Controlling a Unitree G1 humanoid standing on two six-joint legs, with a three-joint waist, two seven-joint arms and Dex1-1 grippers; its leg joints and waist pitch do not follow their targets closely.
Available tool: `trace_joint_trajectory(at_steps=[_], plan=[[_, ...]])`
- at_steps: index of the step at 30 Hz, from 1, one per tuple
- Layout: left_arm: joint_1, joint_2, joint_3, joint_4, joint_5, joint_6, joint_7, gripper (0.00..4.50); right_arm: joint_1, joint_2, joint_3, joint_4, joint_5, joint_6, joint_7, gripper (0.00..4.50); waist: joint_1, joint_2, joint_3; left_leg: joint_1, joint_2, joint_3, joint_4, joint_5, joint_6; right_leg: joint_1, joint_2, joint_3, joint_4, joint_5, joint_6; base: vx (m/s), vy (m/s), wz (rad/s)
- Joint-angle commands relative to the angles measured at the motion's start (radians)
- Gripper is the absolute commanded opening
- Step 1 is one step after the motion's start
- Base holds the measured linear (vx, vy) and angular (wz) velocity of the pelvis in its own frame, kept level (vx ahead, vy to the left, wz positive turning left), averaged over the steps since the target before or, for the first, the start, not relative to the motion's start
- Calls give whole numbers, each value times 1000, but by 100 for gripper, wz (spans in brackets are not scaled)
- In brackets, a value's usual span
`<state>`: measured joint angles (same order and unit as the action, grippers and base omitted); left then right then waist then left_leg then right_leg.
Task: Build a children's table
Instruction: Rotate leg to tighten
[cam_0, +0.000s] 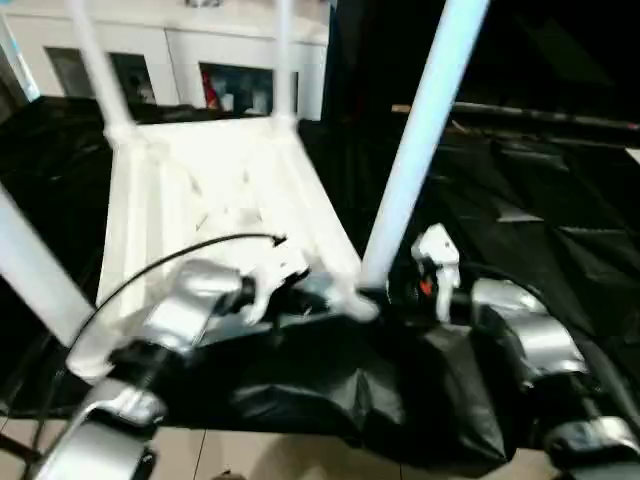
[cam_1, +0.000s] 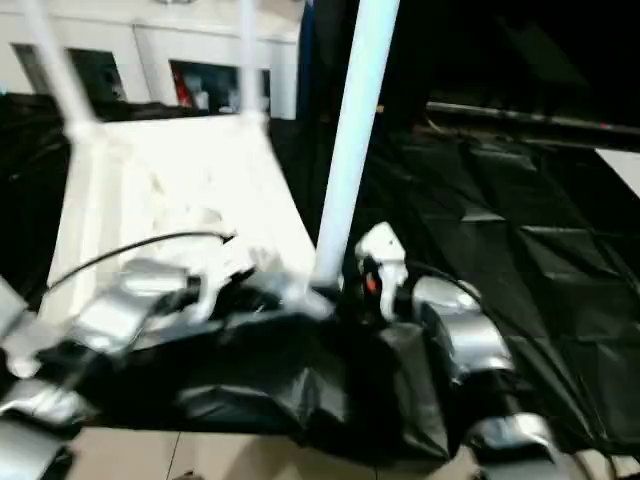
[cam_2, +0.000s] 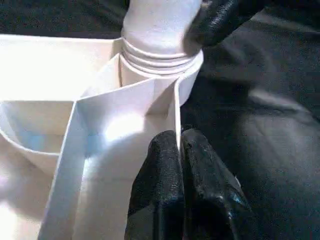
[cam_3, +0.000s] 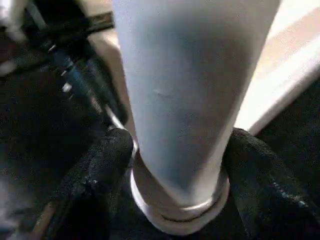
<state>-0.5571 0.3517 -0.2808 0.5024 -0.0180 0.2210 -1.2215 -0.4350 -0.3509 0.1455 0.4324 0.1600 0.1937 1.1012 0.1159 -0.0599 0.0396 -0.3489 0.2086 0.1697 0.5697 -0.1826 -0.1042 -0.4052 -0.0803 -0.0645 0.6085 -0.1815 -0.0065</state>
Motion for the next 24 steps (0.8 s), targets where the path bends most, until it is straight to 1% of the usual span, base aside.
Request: trace_joint_trajectory(at_steps=[1,3,5,9,10,11,13,14,17,19,22,24], plan=[[-7,-24,-17,-39,-52,-6,-34,0,21,-3,66,-10,-11,20,51,304,-3,1,-49,2,25,2,-70,-222,42,45,-58,44,-75,-227,-190,0,0,0],[-6,-19,-14,-37,-51,-13,-40,0,22,-8,76,-8,-23,14,51,304,-1,0,-49,0,24,3,-68,-205,44,48,-59,43,-71,-204,-198,0,0,0],[-6,-17,-8,-31,-46,-20,-38,0,18,-4,83,9,-43,-10,39,304,-1,-2,-48,-1,23,4,-67,-202,43,49,-60,43,-72,-207,-197,0,0,0],[-6,-14,-1,-33,-43,-19,-32,0,6,17,66,26,-33,-10,17,304,-2,0,-46,0,24,2,-71,-232,32,47,-62,43,-79,-286,-175,0,0,0],[-6,-14,0,-33,-43,-21,-31,0,4,17,67,27,-33,-12,17,281,-2,0,-46,0,24,1,-71,-233,31,47,-62,43,-79,-288,-173,0,0,0],[-8,-15,1,-31,-42,-21,-32,0,3,18,68,27,-31,-10,18,281,-2,-1,-46,1,24,1,-71,-233,30,46,-61,44,-79,-286,-171,0,0,0],[-9,-15,1,-30,-42,-21,-32,0,3,19,69,27,-29,-8,19,267,-2,-1,-47,0,24,1,-71,-226,30,47,-61,44,-77,-274,-172,0,0,0],[-10,-17,3,-29,-42,-23,-29,0,4,21,70,26,-27,-7,18,267,-2,-1,-48,1,24,2,-70,-215,32,48,-60,43,-74,-249,-178,0,0,0],[-15,-17,6,-22,-41,-28,-22,0,6,29,69,31,-26,-8,18,239,-2,0,-47,0,24,2,-70,-219,33,48,-60,43,-75,-247,-182,0,0,0],[-15,-17,7,-21,-41,-29,-20,0,8,30,69,30,-26,-10,19,236,-1,0,-48,0,24,2,-70,-220,32,48,-61,43,-75,-251,-181,0,0,0],[-16,-16,7,-20,-41,-28,-20,0,14,32,71,26,-24,-10,20,218,-1,-1,-48,0,23,2,-70,-220,31,49,-61,43,-75,-257,-178,0,0,0],[-14,-17,9,-19,-41,-28,-17,0,17,35,68,25,-19,-7,17,218,-1,-3,-48,0,23,2,-69,-217,32,49,-61,43,-75,-257,-176,0,0,0]])
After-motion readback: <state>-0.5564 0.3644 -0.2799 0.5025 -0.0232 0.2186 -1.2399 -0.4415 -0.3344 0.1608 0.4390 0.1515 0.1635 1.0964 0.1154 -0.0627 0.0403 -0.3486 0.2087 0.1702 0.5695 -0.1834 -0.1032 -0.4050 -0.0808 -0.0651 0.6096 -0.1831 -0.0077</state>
